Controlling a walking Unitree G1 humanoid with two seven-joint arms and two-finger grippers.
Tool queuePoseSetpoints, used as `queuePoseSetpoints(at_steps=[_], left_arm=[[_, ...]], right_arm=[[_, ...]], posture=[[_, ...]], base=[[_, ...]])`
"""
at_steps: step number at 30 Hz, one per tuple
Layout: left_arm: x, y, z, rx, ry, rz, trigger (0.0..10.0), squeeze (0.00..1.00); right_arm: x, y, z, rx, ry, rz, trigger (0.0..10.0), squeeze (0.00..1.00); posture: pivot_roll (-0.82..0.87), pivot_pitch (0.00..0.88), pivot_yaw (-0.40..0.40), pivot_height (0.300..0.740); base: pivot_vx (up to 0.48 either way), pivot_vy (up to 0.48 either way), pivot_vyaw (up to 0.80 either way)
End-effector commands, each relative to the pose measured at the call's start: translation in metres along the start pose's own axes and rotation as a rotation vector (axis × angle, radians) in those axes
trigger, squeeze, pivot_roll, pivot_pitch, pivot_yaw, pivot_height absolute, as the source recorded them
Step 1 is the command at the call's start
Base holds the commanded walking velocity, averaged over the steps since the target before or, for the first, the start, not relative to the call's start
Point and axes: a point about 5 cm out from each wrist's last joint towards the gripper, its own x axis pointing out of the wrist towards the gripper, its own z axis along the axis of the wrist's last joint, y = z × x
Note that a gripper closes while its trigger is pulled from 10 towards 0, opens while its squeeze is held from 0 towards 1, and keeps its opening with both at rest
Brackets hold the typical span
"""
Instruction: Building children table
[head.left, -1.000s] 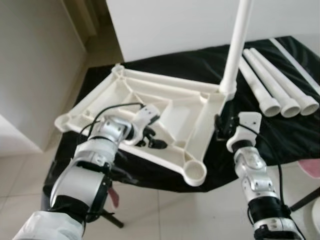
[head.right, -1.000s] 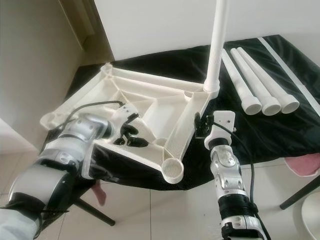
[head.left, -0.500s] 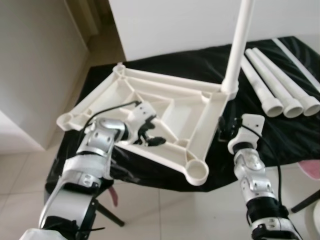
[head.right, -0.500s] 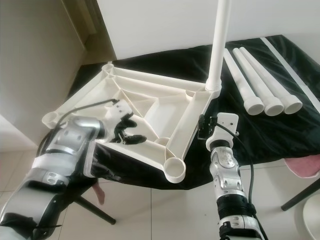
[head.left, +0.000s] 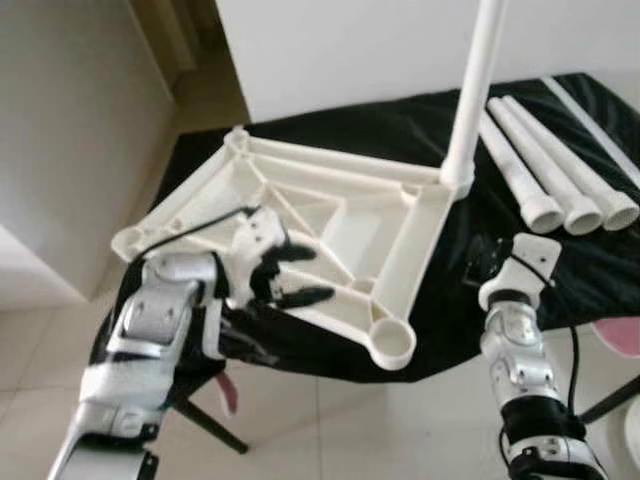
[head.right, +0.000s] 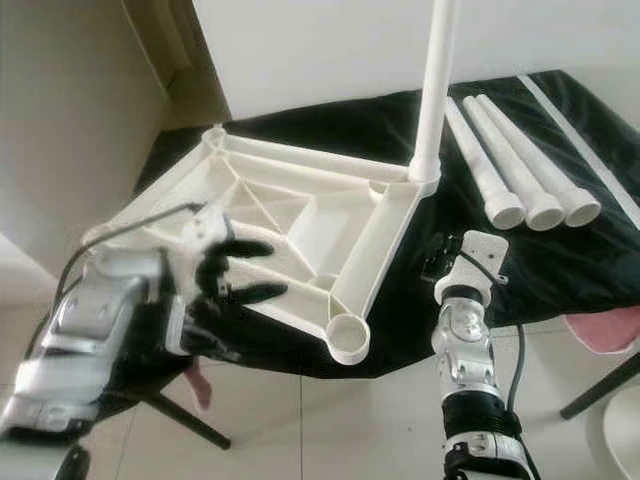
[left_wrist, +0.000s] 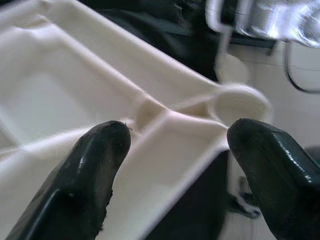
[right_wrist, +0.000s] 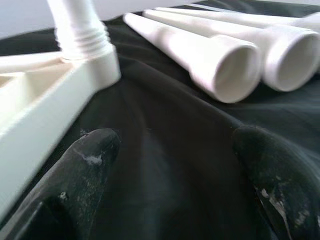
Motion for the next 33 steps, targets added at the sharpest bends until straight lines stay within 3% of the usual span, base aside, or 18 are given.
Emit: queuePoseSetpoints(at_steps=[1, 6, 13, 21, 26, 33], left_arm=[[-0.001, -0.006, 0.000, 0.026, 0.013, -0.077, 10.0, 0.00], [0.008, -0.003, -0.015, 0.032, 0.113, -0.007, 10.0, 0.00], [0.013, -0.010, -0.033, 0.052, 0.238, 0.000, 10.0, 0.00], [0.022, -0.015, -0.037, 0.065, 0.256, -0.017, 10.0, 0.00], [0.043, -0.037, -0.035, 0.082, 0.231, -0.108, 10.0, 0.00], [0.055, -0.048, -0.028, 0.091, 0.198, -0.140, 10.0, 0.00]], right_arm=[[-0.001, 0.003, -0.003, -0.004, 0.009, -0.002, 10.0, 0.00], [-0.001, 0.003, -0.004, 0.007, 0.020, -0.008, 10.0, 0.00], [0.001, 0.002, -0.005, 0.004, 0.035, -0.017, 10.0, 0.00], [0.005, 0.010, -0.003, -0.010, 0.035, 0.056, 10.0, 0.00], [0.023, 0.021, 0.005, -0.004, 0.081, 0.183, 10.0, 0.00], [0.032, 0.030, -0.001, -0.065, 0.180, 0.287, 10.0, 0.00]], posture=[[-0.08, 0.000, 0.096, 0.740], [-0.07, 0.000, 0.090, 0.740], [-0.07, 0.000, 0.081, 0.740], [-0.08, 0.000, 0.086, 0.740], [-0.08, 0.000, 0.087, 0.740], [-0.07, 0.000, 0.080, 0.740]], base=[[0.000, 0.000, 0.00], [0.000, 0.000, 0.00], [0.000, 0.000, 0.00], [0.000, 0.000, 0.00], [0.000, 0.000, 0.00], [0.000, 0.000, 0.00]])
